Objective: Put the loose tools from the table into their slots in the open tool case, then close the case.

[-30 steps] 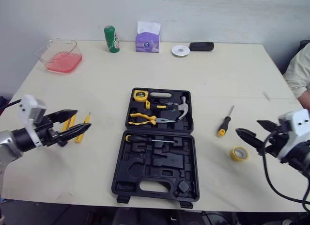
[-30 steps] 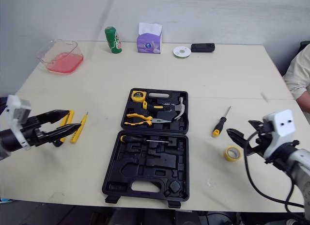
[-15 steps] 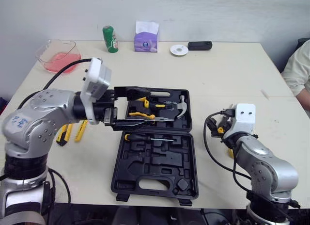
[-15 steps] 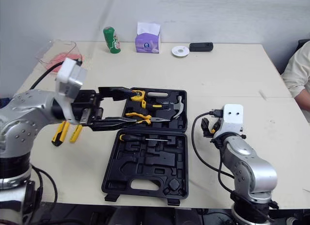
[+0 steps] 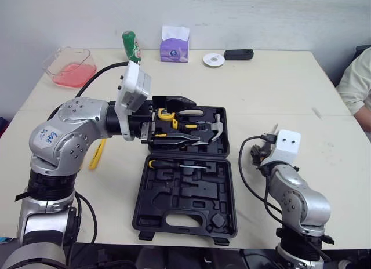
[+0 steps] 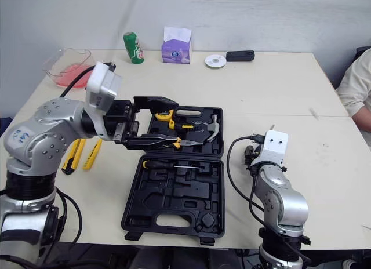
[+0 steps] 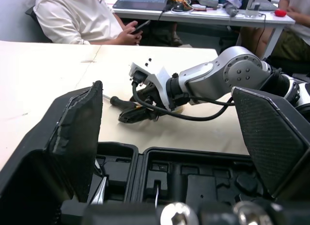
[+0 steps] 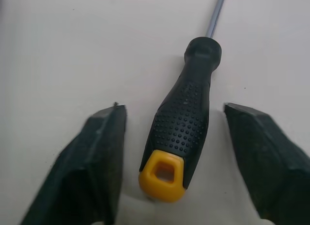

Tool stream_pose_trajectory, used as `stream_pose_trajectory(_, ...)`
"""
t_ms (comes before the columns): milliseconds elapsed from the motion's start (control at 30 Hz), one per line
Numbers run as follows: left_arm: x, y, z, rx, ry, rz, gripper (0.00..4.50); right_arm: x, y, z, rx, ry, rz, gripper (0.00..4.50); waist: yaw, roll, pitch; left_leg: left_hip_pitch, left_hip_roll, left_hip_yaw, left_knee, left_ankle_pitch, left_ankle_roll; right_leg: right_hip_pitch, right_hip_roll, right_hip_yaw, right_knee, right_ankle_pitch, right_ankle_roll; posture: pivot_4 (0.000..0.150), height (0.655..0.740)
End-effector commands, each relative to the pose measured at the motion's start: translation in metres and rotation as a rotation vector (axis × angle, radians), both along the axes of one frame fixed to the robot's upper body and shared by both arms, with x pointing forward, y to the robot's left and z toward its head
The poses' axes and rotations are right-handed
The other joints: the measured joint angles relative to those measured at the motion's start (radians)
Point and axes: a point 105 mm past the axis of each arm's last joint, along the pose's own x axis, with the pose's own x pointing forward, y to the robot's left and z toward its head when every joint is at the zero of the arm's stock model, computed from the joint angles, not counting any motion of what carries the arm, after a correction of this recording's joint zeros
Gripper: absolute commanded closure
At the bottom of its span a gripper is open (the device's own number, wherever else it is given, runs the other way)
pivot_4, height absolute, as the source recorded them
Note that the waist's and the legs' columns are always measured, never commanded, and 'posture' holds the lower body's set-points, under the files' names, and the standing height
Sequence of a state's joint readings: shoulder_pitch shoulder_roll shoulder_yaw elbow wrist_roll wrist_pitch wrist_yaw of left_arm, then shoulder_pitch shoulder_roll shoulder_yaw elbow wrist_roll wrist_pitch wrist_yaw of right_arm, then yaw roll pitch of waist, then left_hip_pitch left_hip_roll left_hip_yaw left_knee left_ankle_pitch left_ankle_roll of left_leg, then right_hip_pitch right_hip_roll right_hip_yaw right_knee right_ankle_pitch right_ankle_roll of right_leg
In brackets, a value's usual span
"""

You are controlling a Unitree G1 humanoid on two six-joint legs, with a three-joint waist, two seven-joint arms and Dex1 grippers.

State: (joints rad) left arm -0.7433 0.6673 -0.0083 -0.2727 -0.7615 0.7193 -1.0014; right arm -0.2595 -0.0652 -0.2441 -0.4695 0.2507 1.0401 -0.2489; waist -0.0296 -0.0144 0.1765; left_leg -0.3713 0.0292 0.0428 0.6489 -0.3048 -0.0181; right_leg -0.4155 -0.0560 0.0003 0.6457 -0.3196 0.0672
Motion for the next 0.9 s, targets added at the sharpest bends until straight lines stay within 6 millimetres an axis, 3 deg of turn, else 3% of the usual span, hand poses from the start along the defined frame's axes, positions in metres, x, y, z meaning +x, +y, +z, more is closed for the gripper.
stream_pose_trajectory(33, -0.001, 0.0, 0.008, -0.004, -0.048, -0.01, 0.0, -0.001, -0.007, 0.018, -0.023, -0.086, -0.031, 2.88, 0.0, 0.0, 0.0, 0.0, 0.0, 0.0, 0.0, 0.0, 0.0, 0.0, 0.0, 0.0, 0.0, 0.0, 0.0, 0.15, 0.7244)
stream_pose_trajectory(100, 0.0, 0.001, 0.007, -0.002, -0.047, -0.008, 0.0, -0.001, -0.01, 0.026, -0.034, -0.12, -0.025, 3.53, 0.0, 0.0, 0.0, 0.0, 0.0, 0.0, 0.0, 0.0, 0.0, 0.0, 0.0, 0.0, 0.0, 0.0, 0.0, 0.15, 0.7244)
stream_pose_trajectory(200, 0.0, 0.005, -0.001, 0.02, -0.033, 0.003, 0.0, 0.001, -0.01, 0.049, -0.101, -0.208, 0.068, 3.52, 0.0, 0.0, 0.0, 0.0, 0.0, 0.0, 0.0, 0.0, 0.0, 0.0, 0.0, 0.0, 0.0, 0.0, 0.0, 0.15, 0.7244)
stream_pose_trajectory(267, 0.001, 0.008, -0.008, 0.04, -0.026, 0.019, 0.0, 0.001, 0.0, 0.063, -0.132, -0.265, 0.198, 3.52, -0.001, 0.0, 0.0, 0.0, 0.0, 0.0, 0.0, 0.0, 0.0, 0.0, 0.0, 0.0, 0.0, 0.0, 0.001, 0.15, 0.7244)
stream_pose_trajectory(433, -0.007, 0.033, -0.036, 0.16, 0.02, 0.059, 0.0, -0.013, 0.051, 0.094, -0.061, -0.321, 0.776, 3.52, -0.014, 0.001, 0.002, 0.002, 0.001, 0.001, -0.001, -0.001, 0.001, 0.0, 0.005, 0.005, 0.0, 0.0, 0.001, 0.15, 0.7244)
stream_pose_trajectory(567, -0.015, 0.055, -0.06, 0.291, 0.033, 0.091, 0.0, -0.046, 0.074, 0.08, -0.238, -0.156, 1.269, 3.52, -0.006, 0.0, 0.004, 0.002, 0.003, -0.004, -0.002, -0.001, 0.002, 0.0, 0.008, 0.005, -0.002, -0.001, 0.0, 0.15, 0.7244)
stream_pose_trajectory(700, -0.015, 0.067, -0.071, 0.362, 0.033, 0.124, 0.0, -0.056, 0.077, 0.071, -0.273, -0.072, 1.438, 3.52, 0.003, -0.005, 0.007, 0.001, 0.003, -0.004, 0.0, -0.002, 0.003, 0.001, 0.007, 0.005, -0.002, -0.001, 0.0, 0.15, 0.7244)
stream_pose_trajectory(800, -0.016, 0.072, -0.082, 0.412, 0.031, 0.121, 0.0, -0.064, 0.091, 0.061, -0.31, -0.004, 1.605, 3.52, 0.003, -0.008, 0.008, 0.001, 0.001, -0.004, 0.001, -0.002, 0.003, 0.001, 0.004, 0.004, -0.002, 0.0, 0.001, 0.15, 0.7244)
stream_pose_trajectory(900, -0.02, 0.074, -0.091, 0.454, 0.021, 0.106, 0.0, -0.066, 0.1, 0.052, -0.321, 0.049, 1.657, 3.52, 0.001, -0.008, 0.009, 0.001, 0.0, -0.003, 0.001, -0.003, 0.004, 0.001, 0.001, 0.002, -0.002, 0.0, 0.001, 0.15, 0.7244)
